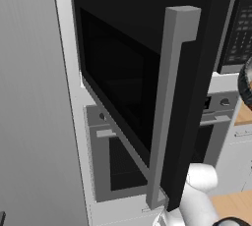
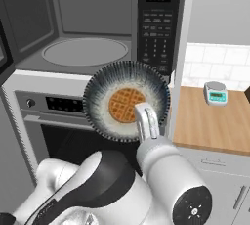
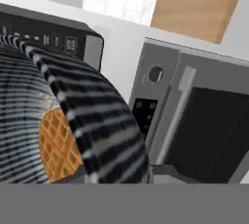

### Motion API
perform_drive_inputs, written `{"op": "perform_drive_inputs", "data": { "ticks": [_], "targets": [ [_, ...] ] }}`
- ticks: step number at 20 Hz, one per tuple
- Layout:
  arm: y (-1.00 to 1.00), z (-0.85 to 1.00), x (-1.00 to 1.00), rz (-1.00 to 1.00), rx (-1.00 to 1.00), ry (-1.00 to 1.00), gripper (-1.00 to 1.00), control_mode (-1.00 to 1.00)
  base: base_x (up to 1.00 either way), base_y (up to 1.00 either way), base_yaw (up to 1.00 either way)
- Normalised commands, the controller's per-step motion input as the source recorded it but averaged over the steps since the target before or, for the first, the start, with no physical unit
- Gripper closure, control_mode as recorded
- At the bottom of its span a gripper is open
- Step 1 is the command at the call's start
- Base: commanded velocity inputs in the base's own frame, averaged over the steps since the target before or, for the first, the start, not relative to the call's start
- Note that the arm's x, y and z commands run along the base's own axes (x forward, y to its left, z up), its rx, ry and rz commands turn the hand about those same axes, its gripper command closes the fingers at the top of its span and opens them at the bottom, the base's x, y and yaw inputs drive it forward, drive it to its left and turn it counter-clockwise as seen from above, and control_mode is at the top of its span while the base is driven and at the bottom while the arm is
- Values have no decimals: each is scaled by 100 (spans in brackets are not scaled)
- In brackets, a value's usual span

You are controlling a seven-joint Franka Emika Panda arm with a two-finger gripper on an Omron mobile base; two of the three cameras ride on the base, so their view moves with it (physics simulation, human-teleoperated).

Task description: Open the microwave, place the bowl with waffle inside the microwave, then close the microwave door and turn it on.

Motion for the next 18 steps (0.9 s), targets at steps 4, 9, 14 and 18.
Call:
{"op": "perform_drive_inputs", "data": {
  "ticks": [4,9,14,18],
  "targets": [
    [100,74,-6,9,-20,3,100,-100,0,0,0],
    [100,60,-10,8,-23,6,100,-100,0,0,0],
    [100,33,8,1,-18,6,100,-100,0,0,0],
    [100,15,59,-1,-4,6,100,-100,0,0,0]
  ]
}}
